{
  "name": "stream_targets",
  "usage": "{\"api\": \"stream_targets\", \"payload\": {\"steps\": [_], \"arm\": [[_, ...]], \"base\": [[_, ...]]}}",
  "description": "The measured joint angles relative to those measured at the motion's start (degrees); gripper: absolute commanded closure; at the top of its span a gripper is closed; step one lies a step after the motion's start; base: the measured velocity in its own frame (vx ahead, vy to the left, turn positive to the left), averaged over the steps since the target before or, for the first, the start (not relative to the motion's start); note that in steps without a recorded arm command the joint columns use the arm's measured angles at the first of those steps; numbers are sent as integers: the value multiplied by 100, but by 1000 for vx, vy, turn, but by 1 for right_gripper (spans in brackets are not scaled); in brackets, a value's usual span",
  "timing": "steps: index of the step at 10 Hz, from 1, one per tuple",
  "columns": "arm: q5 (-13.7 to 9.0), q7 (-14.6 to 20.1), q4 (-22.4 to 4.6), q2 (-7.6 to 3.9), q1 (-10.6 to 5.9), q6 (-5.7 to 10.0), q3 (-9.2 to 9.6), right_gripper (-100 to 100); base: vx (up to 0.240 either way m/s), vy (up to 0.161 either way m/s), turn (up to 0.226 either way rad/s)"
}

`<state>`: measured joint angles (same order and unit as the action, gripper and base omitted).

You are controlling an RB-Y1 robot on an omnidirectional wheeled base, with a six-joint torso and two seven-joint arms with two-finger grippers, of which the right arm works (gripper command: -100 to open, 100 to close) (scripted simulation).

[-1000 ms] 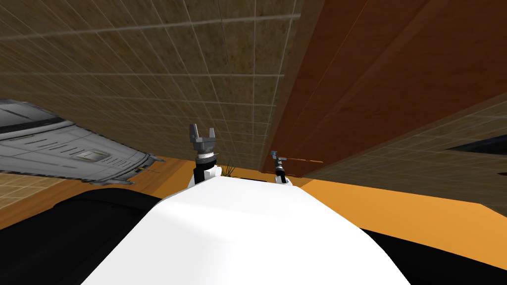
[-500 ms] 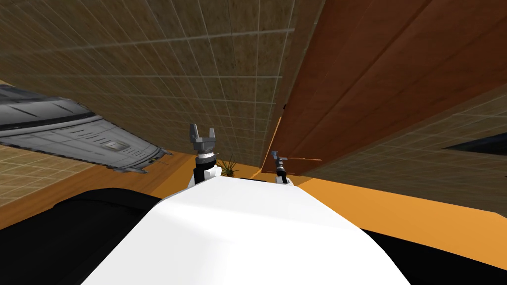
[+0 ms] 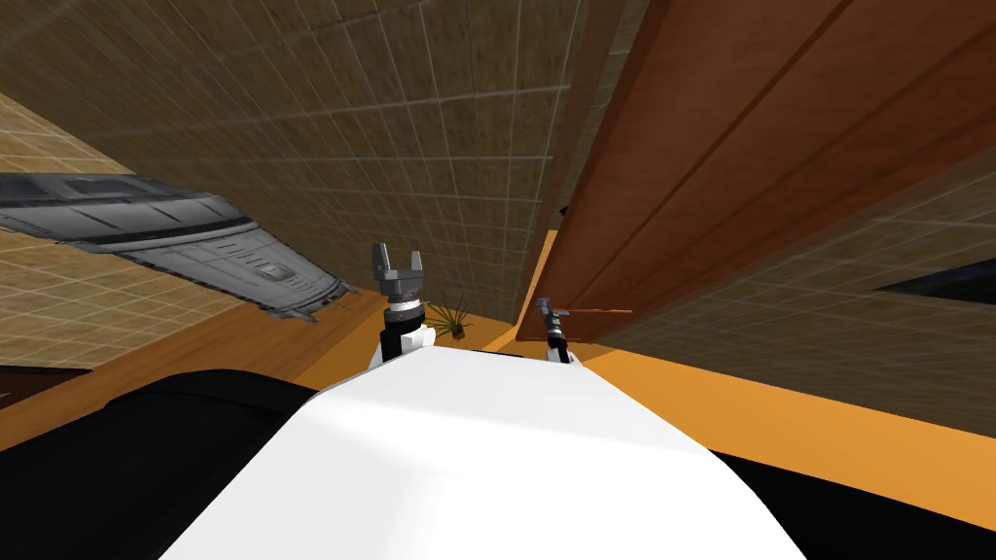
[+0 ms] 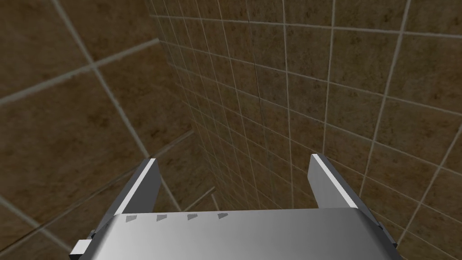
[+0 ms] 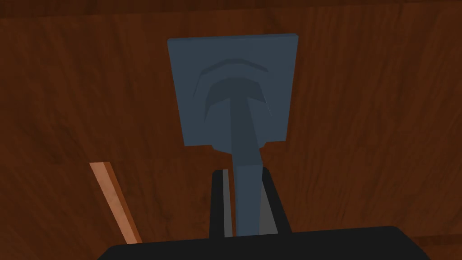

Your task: Pull the door open

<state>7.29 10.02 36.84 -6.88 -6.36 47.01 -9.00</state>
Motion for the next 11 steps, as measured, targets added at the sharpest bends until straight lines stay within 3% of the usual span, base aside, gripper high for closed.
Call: {"api": "stream_targets", "payload": {"steps": [3, 4, 6, 11], "arm": [[-2, 193, -43, -218, 62, 121, 8, 100], [11, 289, 43, -285, 168, 114, 38, 100], [10, 393, -143, -395, 141, 235, 47, 100], [51, 885, -242, -814, 353, 557, 157, 100]], "base": [[-165, 38, 150], [-76, 18, 47], [-49, 15, 117], [24, 7, 66]]}}
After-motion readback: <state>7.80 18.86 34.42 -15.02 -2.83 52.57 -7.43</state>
